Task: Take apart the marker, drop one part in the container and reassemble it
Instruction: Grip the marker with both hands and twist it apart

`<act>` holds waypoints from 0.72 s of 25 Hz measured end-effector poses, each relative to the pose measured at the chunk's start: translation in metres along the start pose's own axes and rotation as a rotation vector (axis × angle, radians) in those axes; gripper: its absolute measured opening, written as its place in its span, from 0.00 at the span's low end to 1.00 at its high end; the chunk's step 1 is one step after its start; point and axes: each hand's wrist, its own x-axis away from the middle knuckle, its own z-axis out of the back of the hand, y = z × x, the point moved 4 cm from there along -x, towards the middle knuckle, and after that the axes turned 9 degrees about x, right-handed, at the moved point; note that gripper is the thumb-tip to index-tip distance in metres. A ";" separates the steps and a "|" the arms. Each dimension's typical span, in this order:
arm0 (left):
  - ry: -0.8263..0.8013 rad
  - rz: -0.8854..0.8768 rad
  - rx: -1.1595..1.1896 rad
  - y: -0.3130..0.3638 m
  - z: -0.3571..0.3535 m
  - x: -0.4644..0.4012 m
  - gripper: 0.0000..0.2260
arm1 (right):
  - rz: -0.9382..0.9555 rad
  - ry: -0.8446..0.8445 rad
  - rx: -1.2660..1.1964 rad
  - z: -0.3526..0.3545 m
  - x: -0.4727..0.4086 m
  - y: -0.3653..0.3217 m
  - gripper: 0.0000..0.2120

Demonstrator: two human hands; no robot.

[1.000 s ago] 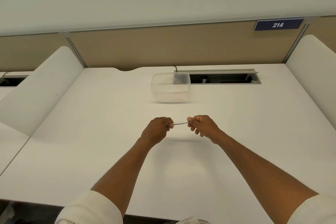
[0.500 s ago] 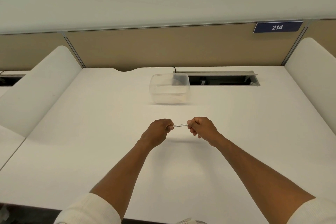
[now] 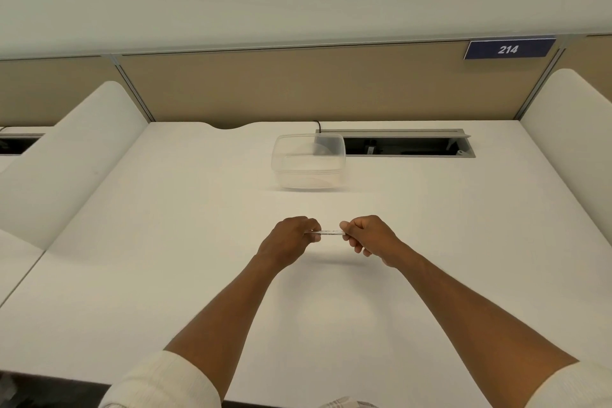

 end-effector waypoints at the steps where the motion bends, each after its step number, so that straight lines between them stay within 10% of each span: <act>1: -0.009 -0.010 -0.024 0.000 0.000 -0.001 0.03 | 0.002 -0.005 0.006 0.000 -0.001 0.000 0.17; 18: -0.195 0.039 -0.043 0.005 0.007 -0.021 0.11 | 0.248 0.182 0.310 0.017 -0.006 -0.013 0.13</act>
